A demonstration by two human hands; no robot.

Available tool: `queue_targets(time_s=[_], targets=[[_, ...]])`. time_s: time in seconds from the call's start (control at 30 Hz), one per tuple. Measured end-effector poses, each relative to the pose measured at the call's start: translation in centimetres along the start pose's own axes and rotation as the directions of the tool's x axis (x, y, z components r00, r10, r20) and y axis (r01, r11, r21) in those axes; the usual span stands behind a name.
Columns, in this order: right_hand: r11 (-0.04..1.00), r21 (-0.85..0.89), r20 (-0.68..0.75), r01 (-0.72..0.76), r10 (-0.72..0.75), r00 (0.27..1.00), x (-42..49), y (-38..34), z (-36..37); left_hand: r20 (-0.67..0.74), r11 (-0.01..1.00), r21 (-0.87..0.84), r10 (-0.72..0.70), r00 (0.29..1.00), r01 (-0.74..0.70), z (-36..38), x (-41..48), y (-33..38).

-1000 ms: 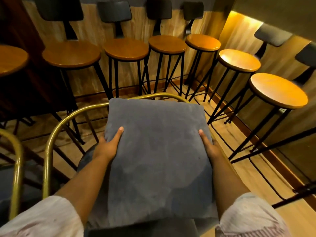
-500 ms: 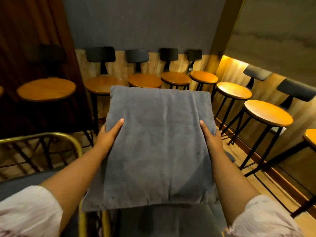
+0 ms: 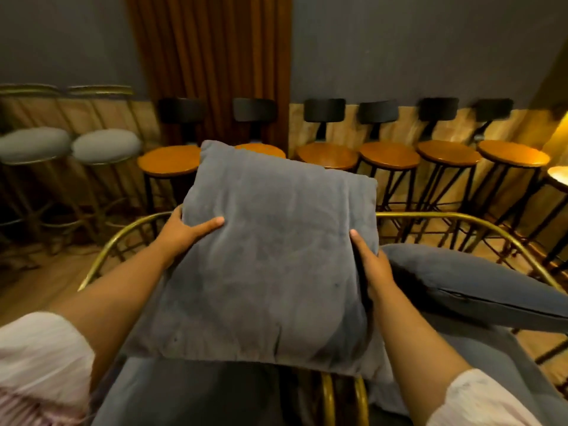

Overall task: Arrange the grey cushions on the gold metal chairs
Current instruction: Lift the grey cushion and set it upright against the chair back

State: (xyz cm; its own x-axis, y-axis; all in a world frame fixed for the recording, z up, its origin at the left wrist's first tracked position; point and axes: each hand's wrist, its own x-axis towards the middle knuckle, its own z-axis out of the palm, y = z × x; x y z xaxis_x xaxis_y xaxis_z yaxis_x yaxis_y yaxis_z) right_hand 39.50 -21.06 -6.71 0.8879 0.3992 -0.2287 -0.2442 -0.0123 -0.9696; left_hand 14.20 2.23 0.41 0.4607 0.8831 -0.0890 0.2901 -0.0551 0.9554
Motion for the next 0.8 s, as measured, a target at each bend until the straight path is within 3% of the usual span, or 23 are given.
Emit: queue_targets(time_s=[0.17, 0.23, 0.33, 0.47, 0.67, 0.8], targets=[[0.992, 0.052, 0.235, -0.115, 0.099, 0.967, 2.5, 1.3, 5.9, 0.006, 0.99, 0.134, 0.045, 0.999, -0.045, -4.6, 2.3, -2.8], [0.982, 0.057, 0.303, -0.181, 0.155, 0.94, 4.6, 1.7, 8.3, -0.042, 0.992, 0.122, -0.006, 0.999, 0.011, -5.5, 4.5, -3.8], [0.989, 0.074, 0.336, -0.124, 0.093, 0.937, 5.8, 0.8, 10.4, -0.047, 0.985, 0.138, -0.101, 0.994, 0.106, -6.2, 6.2, -3.8], [0.997, 0.079, 0.401, -0.019, -0.014, 0.916, 8.8, 0.5, 14.2, -0.032, 0.99, 0.073, -0.122, 0.992, 0.125, -7.4, 10.1, -5.0], [0.996, 0.079, 0.323, 0.035, -0.059, 0.945, 11.6, -0.2, 18.8, -0.117, 0.992, -0.042, -0.12, 0.986, 0.116, -8.0, 15.7, -5.4], [0.99, 0.103, 0.264, 0.091, -0.116, 0.958, 12.5, 0.9, 21.7, -0.104, 0.99, -0.083, -0.12, 0.987, 0.111, -9.1, 19.9, -5.7]])
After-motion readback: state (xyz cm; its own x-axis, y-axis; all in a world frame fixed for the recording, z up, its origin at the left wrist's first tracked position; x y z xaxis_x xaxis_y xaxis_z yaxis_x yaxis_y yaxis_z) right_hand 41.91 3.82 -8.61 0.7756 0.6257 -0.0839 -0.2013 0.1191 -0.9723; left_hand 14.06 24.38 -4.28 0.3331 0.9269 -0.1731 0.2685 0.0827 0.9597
